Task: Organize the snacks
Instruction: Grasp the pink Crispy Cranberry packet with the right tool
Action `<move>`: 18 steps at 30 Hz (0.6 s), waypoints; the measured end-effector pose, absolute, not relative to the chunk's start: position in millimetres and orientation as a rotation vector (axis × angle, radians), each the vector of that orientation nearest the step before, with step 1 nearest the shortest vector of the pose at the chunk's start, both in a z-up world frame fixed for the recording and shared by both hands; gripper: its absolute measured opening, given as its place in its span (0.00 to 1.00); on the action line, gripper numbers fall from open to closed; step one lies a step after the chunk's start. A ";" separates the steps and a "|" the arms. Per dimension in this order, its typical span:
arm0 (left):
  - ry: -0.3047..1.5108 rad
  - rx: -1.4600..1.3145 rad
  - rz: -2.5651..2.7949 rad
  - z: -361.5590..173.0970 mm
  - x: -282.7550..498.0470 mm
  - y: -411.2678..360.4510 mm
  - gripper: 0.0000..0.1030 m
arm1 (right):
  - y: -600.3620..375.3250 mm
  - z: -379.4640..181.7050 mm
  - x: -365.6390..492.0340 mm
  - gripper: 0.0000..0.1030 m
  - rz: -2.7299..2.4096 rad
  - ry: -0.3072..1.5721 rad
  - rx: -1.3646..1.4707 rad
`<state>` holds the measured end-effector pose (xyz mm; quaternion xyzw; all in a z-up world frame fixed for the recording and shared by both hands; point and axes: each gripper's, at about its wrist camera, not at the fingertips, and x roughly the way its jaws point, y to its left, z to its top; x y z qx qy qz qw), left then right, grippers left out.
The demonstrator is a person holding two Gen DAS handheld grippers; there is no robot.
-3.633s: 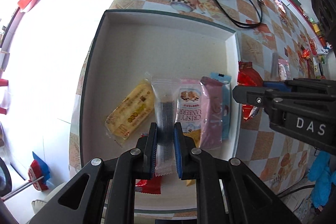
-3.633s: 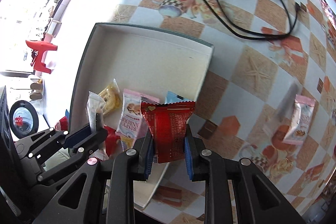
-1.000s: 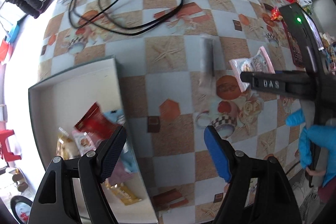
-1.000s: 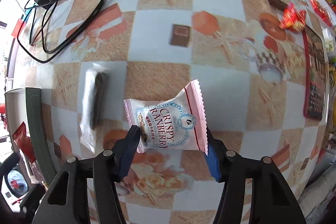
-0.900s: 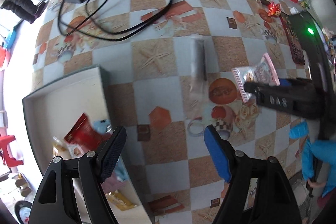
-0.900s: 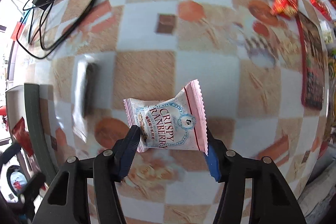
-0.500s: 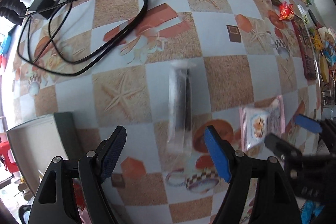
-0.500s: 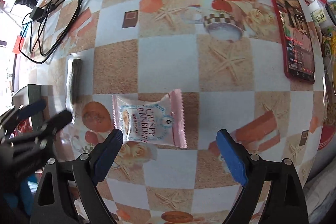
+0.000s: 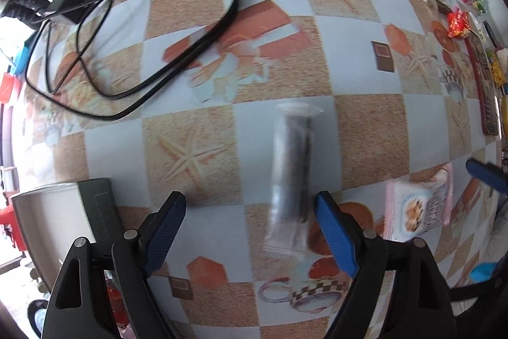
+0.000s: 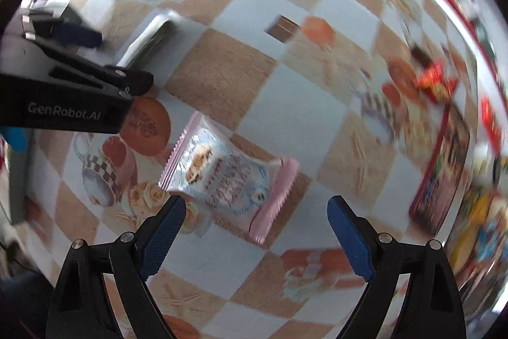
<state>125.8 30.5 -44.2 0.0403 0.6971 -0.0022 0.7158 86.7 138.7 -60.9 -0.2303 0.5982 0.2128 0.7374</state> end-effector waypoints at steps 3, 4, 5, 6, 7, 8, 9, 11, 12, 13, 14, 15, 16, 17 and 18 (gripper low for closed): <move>1.549 0.070 0.006 -44.6 123.3 46.7 0.83 | 154.9 -69.5 98.0 0.89 0.477 1.311 -0.523; 1.549 0.067 0.010 -45.8 122.3 49.3 0.83 | 160.0 -73.3 105.5 0.89 0.472 1.321 -0.512; 1.550 0.066 0.013 -46.0 121.7 51.1 0.83 | 160.5 -77.0 113.0 0.91 0.464 1.341 -0.478; 1.550 0.066 0.013 -46.2 121.3 52.1 0.83 | 159.2 -79.1 121.7 0.91 0.455 1.363 -0.419; 1.549 0.068 0.013 -46.4 121.1 52.8 0.83 | 158.5 -81.0 129.1 0.91 0.440 1.379 -0.377; 1.547 0.069 0.011 -46.7 121.2 53.2 0.83 | 156.4 -82.1 135.8 0.91 0.423 1.391 -0.340; 1.546 0.069 0.008 -46.3 122.1 52.3 0.83 | 155.1 -82.8 140.8 0.91 0.409 1.397 -0.318; 1.545 0.066 -0.005 -47.1 127.5 49.7 0.83 | 156.4 -85.6 153.6 0.91 0.398 1.403 -0.298; 1.544 0.069 -0.011 -47.1 131.5 43.6 0.83 | 158.4 -86.6 157.6 0.91 0.398 1.403 -0.300; 1.542 0.072 -0.020 -47.4 132.8 41.9 0.83 | 161.3 -87.2 160.1 0.91 0.401 1.402 -0.304; 1.539 0.082 -0.031 -47.6 133.4 39.7 0.83 | 161.1 -86.6 164.9 0.91 0.404 1.402 -0.299; 1.537 0.091 -0.042 -47.2 134.3 37.3 0.83 | 155.2 -75.3 159.3 0.89 0.401 1.405 -0.295; 1.539 0.093 -0.054 -47.2 134.1 35.8 0.82 | 153.7 -71.7 156.1 0.83 0.399 1.405 -0.289; 1.539 0.086 -0.062 -46.7 134.1 35.4 0.79 | 155.4 -69.6 156.3 0.79 0.398 1.403 -0.285; 1.537 0.090 -0.066 -45.6 133.9 34.4 0.73 | 151.7 -59.5 140.2 0.68 0.398 1.401 -0.283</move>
